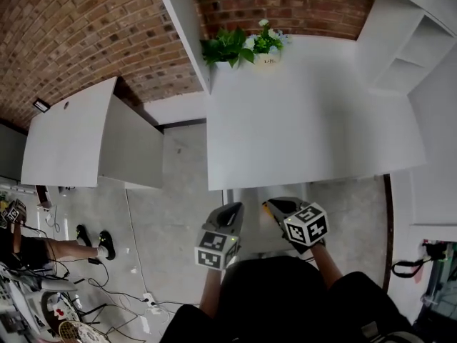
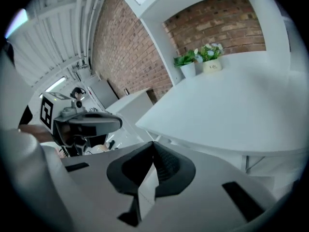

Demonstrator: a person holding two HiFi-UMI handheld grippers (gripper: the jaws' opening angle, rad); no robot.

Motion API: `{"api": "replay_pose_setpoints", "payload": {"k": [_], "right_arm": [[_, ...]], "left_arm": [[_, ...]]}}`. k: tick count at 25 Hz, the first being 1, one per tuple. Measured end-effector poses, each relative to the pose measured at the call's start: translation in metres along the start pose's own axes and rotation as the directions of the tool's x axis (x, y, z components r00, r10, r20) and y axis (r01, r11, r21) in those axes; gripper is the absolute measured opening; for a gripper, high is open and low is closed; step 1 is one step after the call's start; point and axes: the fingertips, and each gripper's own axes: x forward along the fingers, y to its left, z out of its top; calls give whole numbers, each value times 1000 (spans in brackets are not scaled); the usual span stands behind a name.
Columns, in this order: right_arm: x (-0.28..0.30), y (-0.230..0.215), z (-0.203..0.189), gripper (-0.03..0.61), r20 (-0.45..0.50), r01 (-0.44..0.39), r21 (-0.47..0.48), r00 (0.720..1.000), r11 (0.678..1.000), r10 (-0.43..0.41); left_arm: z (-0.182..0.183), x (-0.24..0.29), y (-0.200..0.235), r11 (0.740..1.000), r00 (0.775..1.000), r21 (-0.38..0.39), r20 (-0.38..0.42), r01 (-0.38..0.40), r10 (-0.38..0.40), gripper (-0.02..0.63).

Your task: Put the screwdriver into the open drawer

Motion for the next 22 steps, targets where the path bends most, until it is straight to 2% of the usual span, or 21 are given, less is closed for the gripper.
{"api": "replay_pose_setpoints", "payload": {"k": [10, 14, 22], "right_arm": [[-40, 10, 66, 15, 222, 14, -9, 975, 1000, -12], [-59, 13, 89, 15, 315, 23, 7, 949, 1000, -24], [-93, 19, 128, 15, 437, 59, -31, 899, 998, -39]], "left_arm": [[38, -27, 4, 999, 990, 17, 138, -31, 28, 8], [52, -37, 5, 998, 980, 29, 193, -51, 45, 8], [87, -54, 9, 993, 951, 57, 298, -106, 84, 8]]}}
